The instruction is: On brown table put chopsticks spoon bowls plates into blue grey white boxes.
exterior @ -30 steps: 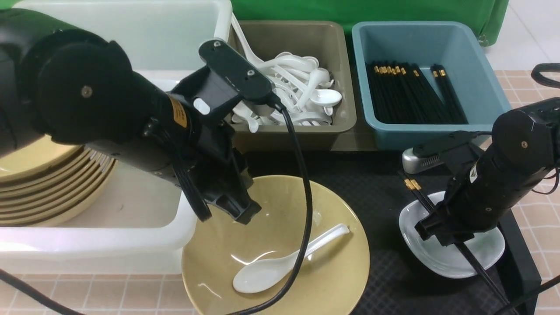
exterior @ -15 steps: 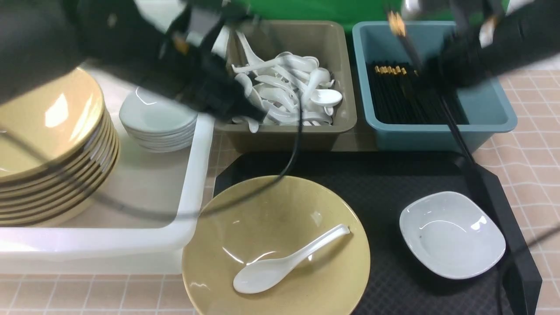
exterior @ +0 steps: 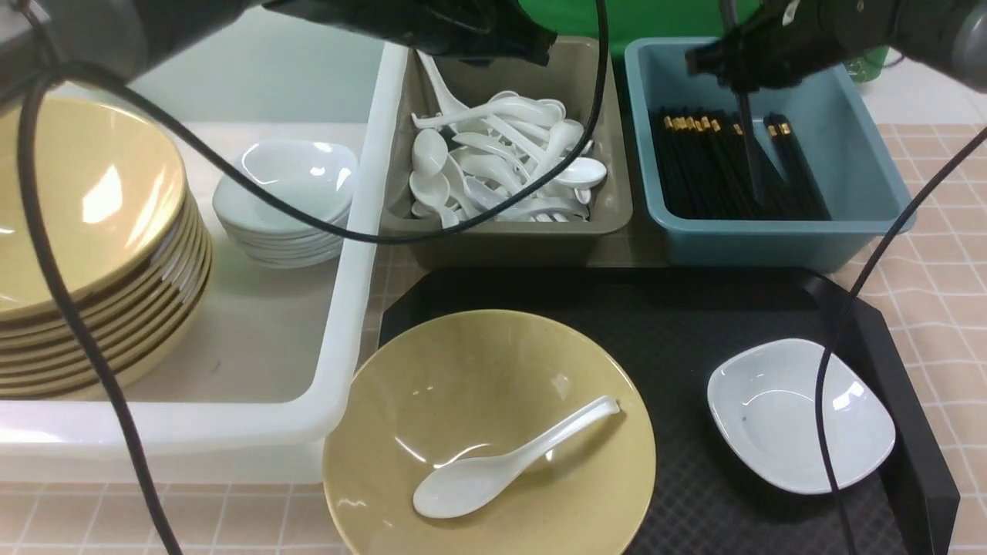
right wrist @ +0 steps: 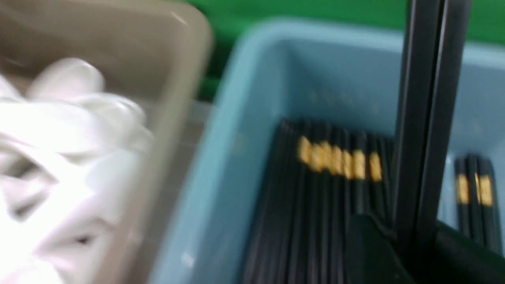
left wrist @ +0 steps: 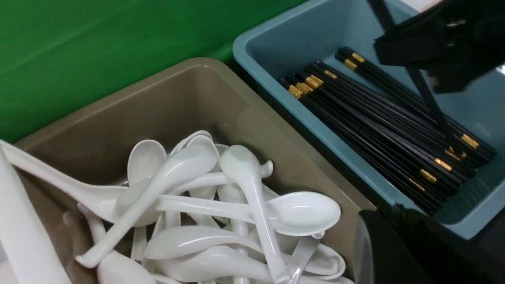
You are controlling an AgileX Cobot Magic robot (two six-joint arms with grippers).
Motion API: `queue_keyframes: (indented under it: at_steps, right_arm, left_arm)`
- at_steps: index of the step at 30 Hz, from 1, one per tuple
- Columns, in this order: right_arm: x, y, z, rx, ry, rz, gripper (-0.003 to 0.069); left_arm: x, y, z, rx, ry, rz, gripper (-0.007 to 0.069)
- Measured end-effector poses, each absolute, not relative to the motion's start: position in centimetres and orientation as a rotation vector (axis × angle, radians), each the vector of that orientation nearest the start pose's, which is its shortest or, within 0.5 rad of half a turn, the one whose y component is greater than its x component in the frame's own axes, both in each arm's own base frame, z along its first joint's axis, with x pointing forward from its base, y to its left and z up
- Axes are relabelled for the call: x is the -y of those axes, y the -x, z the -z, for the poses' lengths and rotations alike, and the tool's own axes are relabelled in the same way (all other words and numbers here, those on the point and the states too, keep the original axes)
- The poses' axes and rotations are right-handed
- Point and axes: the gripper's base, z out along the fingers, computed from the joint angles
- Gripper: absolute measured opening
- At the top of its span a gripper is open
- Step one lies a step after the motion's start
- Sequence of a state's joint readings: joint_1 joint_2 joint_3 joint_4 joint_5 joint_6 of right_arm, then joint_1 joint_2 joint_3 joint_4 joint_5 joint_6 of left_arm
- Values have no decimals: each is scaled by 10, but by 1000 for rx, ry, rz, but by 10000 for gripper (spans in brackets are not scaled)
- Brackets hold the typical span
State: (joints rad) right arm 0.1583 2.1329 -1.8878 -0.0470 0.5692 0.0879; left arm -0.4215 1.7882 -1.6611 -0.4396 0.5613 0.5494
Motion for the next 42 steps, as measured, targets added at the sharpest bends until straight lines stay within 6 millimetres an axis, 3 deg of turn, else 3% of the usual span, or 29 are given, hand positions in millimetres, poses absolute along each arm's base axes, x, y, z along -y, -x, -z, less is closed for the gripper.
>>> queue_keyframes:
  at_steps: [6, 11, 13, 14, 16, 18, 19, 24, 25, 27, 31, 37, 42]
  right_arm:
    - [-72, -481, -261, -2526, 157, -23, 443]
    - [-80, -458, -291, -2626, 422, 43, 505]
    - [-92, -443, -308, -2637, 586, 48, 510]
    - [-106, -431, -320, -2616, 712, 27, 512]
    - [-117, -422, -328, -2583, 786, 0, 512]
    - [-148, -404, -342, -2506, 934, -85, 514]
    - [-151, -403, -344, -2499, 946, -91, 514]
    - [-218, -363, -352, -2319, 1303, -177, 514]
    - [-222, -359, -352, -2300, 1333, -179, 514]
    - [-243, -338, -345, -2234, 1504, -182, 506]
    - [-262, -308, -316, -2162, 1786, -172, 488]
    - [-266, -286, -265, -2072, 2140, -148, 471]
    - [-270, -277, -240, -2015, 2271, -152, 468]
  left_arm:
    - [170, -352, -364, -2115, -851, 394, 4]
    - [137, -318, -369, -2163, -823, 368, 4]
    - [123, -299, -373, -2165, -798, 355, 4]
    - [110, -279, -374, -2168, -777, 341, 4]
    - [104, -267, -374, -2169, -767, 336, 4]
    - [91, -236, -365, -2182, -755, 328, 4]
    - [90, -233, -366, -2175, -755, 327, 4]
    - [80, -198, -340, -2204, -773, 325, 4]
    - [80, -196, -340, -2203, -773, 325, 4]
    - [78, -190, -331, -2222, -774, 327, 4]
    - [77, -187, -323, -2232, -794, 319, 4]
    - [77, -190, -324, -2186, -794, 292, 4]
    - [77, -192, -325, -2170, -783, 288, 4]
